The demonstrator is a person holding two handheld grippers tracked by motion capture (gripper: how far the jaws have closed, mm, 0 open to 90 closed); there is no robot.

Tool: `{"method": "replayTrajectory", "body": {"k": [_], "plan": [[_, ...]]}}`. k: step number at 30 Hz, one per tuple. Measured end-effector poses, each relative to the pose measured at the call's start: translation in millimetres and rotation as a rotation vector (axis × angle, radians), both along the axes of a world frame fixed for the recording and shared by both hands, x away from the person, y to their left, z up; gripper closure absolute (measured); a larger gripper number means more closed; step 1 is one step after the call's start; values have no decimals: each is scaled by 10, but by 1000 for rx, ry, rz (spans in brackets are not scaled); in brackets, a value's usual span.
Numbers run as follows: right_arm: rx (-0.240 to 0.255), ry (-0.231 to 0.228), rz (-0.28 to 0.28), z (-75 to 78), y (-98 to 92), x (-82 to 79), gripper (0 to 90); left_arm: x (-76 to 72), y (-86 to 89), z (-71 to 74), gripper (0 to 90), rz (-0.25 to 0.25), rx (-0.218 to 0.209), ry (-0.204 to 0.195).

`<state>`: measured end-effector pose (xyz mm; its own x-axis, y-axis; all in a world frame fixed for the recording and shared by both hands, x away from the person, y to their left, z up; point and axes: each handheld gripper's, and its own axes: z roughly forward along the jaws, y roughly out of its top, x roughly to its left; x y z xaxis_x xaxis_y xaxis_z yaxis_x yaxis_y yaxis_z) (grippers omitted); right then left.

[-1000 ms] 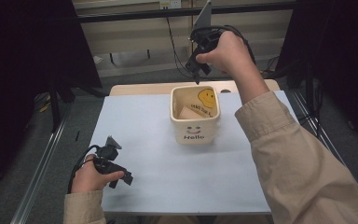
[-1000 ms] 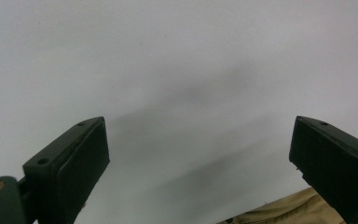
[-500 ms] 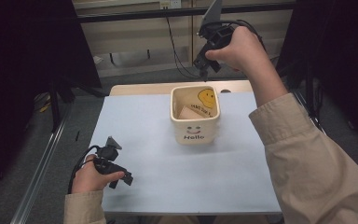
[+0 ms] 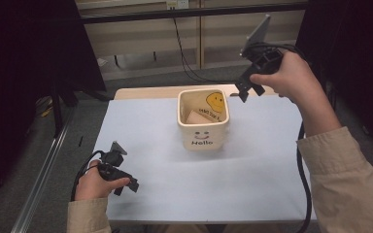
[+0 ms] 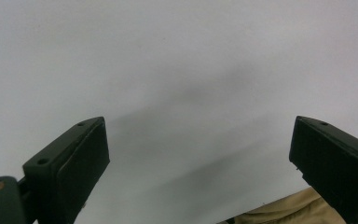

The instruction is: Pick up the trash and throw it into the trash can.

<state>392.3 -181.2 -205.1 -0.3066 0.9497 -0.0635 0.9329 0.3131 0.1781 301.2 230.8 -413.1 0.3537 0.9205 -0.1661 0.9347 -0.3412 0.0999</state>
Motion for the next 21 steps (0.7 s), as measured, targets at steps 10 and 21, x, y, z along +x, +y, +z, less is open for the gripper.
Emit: {"method": "replayTrajectory", "body": {"k": [10,21], "plan": [[-15,21,7,-442,-308,-348,64,-8,0,20,46,4,0,-4],[-8,47,26,-1036,-486,-710,67,-15,1,25,46,7,-11,-1]]}}
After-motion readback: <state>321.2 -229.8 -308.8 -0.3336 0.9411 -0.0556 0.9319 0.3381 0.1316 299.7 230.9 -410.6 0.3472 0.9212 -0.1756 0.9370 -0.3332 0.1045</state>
